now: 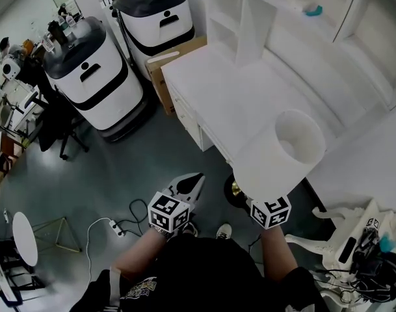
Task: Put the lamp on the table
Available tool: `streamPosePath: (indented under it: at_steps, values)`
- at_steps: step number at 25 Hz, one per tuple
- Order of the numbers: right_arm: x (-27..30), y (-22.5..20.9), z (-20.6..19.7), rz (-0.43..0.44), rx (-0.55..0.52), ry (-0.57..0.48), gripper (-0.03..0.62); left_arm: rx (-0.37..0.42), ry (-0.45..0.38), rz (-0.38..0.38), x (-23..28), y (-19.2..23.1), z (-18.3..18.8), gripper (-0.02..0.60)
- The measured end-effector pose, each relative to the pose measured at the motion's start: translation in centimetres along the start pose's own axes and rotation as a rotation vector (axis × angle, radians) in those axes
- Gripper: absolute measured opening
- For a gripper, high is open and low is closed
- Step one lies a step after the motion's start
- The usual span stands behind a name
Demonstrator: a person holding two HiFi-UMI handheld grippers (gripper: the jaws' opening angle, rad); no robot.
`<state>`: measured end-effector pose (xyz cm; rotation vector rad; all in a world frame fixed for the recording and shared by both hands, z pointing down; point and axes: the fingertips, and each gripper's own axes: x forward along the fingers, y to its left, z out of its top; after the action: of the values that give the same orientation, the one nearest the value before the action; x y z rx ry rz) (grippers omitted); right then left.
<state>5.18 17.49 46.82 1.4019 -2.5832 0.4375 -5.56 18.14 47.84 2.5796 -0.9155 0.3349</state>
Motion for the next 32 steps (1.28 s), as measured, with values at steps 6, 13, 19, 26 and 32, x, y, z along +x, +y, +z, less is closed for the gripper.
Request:
streamPosePath:
  at_steps: [6, 13, 19, 26, 32]
  values:
    - [2.1, -0.1, 0.5, -0.032, 0.02, -0.006, 0.06, 0.01, 0.018, -0.026, -0.2, 2.3, 0.5, 0.006]
    - [4.3, 0.2, 0.9, -0.06, 0.029, -0.013, 0.06, 0.016, 0.038, -0.054, -0.3, 4.7, 0.8, 0.006]
    - [6.2, 0.9, 1.2, -0.101, 0.041, -0.019, 0.06, 0.025, 0.042, -0.094, -0.7, 6.9, 1.0, 0.006]
    - [8.8, 2.6, 1.9, -0.136, 0.04, -0.024, 0.06, 0.029, 0.035, -0.136, -1.9, 9.9, 1.5, 0.006]
    - [10.8, 3.7, 2.4, -0.162, 0.054, -0.033, 0.06, 0.037, 0.036, -0.178, -2.7, 11.8, 1.7, 0.006]
